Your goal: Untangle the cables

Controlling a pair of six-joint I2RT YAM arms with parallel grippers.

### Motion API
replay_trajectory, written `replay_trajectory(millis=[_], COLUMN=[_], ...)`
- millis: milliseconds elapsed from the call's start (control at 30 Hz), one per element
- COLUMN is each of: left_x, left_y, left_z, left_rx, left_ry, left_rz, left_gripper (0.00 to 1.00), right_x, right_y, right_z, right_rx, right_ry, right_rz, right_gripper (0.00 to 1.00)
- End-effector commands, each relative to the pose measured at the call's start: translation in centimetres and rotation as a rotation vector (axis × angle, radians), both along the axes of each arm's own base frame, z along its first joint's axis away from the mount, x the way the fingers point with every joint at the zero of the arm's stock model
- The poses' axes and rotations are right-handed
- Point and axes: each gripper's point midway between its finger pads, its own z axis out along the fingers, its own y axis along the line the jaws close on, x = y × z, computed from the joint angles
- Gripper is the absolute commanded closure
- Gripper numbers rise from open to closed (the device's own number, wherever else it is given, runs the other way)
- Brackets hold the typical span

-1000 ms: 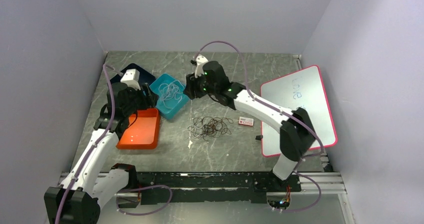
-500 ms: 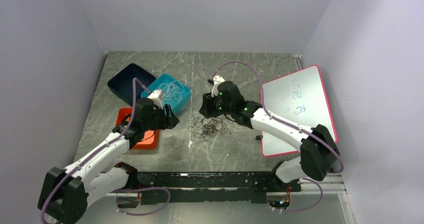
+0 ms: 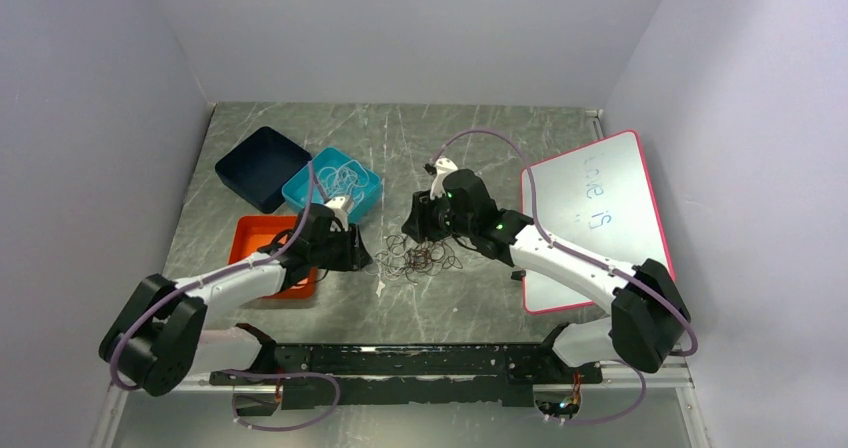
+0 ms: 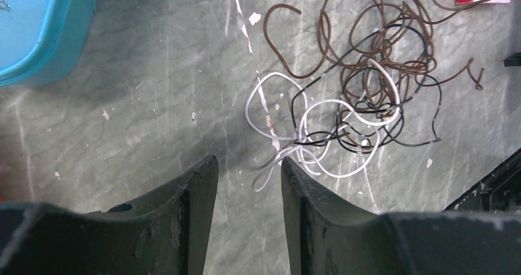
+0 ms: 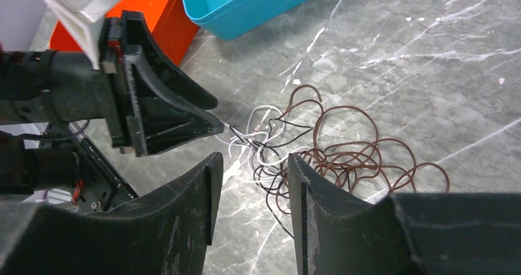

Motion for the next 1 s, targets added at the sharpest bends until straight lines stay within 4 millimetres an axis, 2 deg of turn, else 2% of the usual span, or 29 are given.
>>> replay_trajectory(millis=[0,167,433,700,967], left_x=[0.4,0.2,0.4,0.8,1.8], left_y=[-1.1,-1.7,-1.7,-1.3,-0.4], left_z=[-0.6,-1.1,-1.1,0.9,5.3], left_rx=[-0.018,-0.03,-0.025,0.002,0.108], left_ry=[-0.023,-0.011,-0.016,-0.068,-0.152], left_rz=[-0.046,-0.066,-0.064,-0.078,-0.135], left_gripper=[0.55,0.63,0.92,0.93,0.93], right_x=[-0.1,-0.1,0.0,0.4,-0.5], right_y=[0.5,0.5,0.5,-0.4,-0.5], right_z=[1.5,1.6,1.3,2.4,5.2], right_rx=[0.073,0.073,0.073,0.112,0.205], right_ry=[-0.011,-0.013,-0.01,-0.063,-0.297], right_rz=[-0.006,-0.005,-0.011,-0.073,0.04], right_gripper=[0.54,0.55,0.55,0.53,0.46])
